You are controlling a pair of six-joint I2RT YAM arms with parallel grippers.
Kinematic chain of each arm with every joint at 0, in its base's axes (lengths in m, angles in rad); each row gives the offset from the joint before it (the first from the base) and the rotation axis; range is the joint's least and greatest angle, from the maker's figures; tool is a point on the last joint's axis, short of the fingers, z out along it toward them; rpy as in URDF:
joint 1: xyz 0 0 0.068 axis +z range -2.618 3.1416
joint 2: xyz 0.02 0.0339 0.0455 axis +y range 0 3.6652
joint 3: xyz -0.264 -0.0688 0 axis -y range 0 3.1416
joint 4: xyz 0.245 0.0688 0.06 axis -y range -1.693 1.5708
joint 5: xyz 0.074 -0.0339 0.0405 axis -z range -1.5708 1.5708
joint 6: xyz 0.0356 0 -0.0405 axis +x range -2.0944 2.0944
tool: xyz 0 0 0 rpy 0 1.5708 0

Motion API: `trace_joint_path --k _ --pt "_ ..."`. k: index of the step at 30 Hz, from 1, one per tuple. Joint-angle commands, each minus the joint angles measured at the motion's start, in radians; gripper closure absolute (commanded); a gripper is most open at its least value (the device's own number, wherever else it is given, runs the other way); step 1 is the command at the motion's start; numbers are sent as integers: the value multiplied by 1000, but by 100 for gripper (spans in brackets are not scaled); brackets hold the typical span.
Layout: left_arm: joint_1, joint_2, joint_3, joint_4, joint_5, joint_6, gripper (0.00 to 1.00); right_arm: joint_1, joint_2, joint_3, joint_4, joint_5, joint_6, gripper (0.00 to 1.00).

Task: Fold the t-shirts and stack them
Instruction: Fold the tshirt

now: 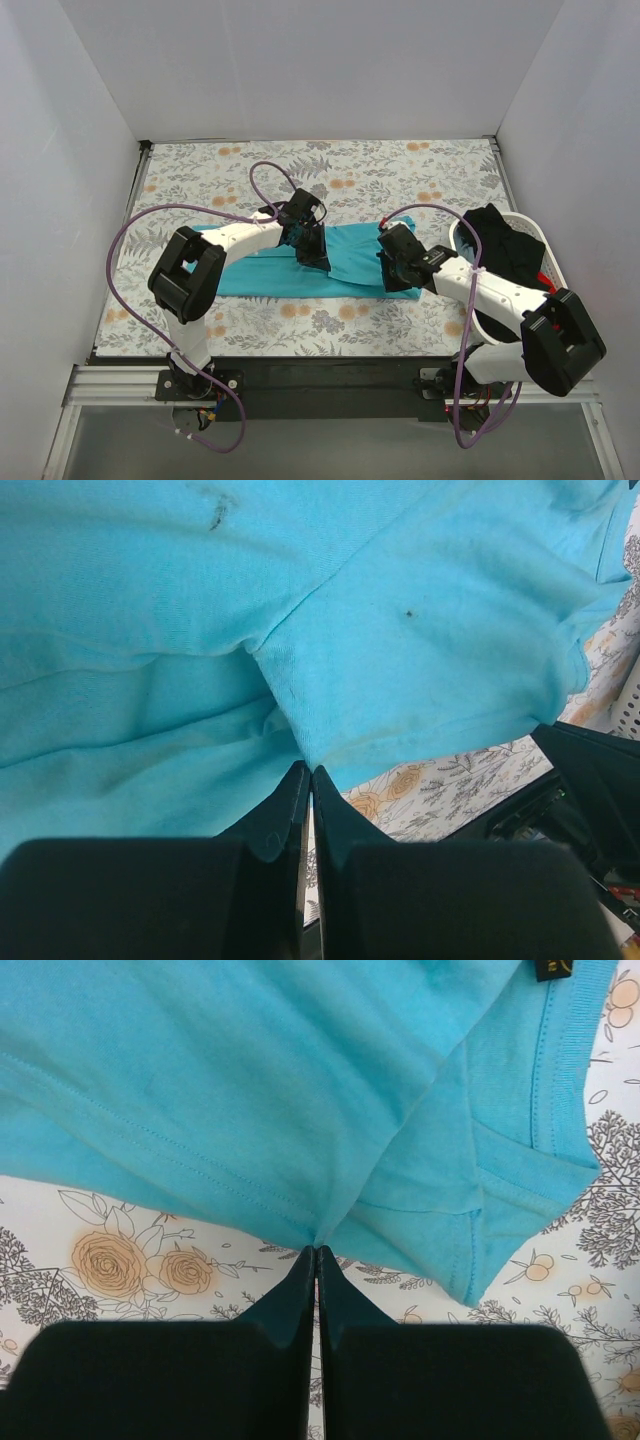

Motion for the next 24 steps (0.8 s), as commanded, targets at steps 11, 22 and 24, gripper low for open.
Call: trace_joint_path --k 11,22,24 --pt "3 -26 -22 26 -13 -7 100 15 45 -18 79 -46 10 99" --pt "3 -22 -16 34 -16 -5 100 25 57 -18 102 -60 12 99" --pt "3 -19 -16 34 -13 -2 100 25 57 -17 103 -58 10 98"
